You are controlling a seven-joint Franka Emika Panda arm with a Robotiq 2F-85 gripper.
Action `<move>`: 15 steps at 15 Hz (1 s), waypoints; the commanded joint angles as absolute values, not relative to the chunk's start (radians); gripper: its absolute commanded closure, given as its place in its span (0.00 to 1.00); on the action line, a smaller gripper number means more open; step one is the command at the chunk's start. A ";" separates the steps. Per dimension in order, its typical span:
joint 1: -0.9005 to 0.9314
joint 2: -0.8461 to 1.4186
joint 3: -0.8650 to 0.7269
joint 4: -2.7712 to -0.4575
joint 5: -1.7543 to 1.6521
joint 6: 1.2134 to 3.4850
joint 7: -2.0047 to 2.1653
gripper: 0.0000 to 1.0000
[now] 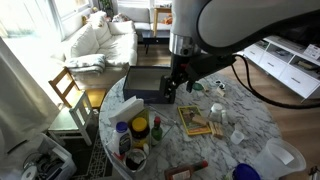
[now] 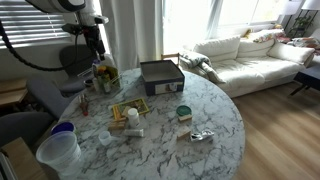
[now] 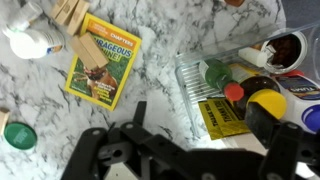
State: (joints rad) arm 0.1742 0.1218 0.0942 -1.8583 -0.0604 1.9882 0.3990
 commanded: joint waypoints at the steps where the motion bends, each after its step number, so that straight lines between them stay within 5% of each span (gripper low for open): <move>1: 0.152 0.031 0.096 -1.991 0.060 1.966 0.490 0.00; 6: 0.142 -0.082 0.102 -2.222 0.103 2.132 0.562 0.00; 7: 0.139 0.006 0.104 -2.080 0.101 2.025 0.553 0.00; 15: 0.112 -0.009 0.096 -2.192 0.076 2.075 0.690 0.00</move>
State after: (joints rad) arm 0.1438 -0.0528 0.0960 -2.1835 0.0954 2.0955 0.5888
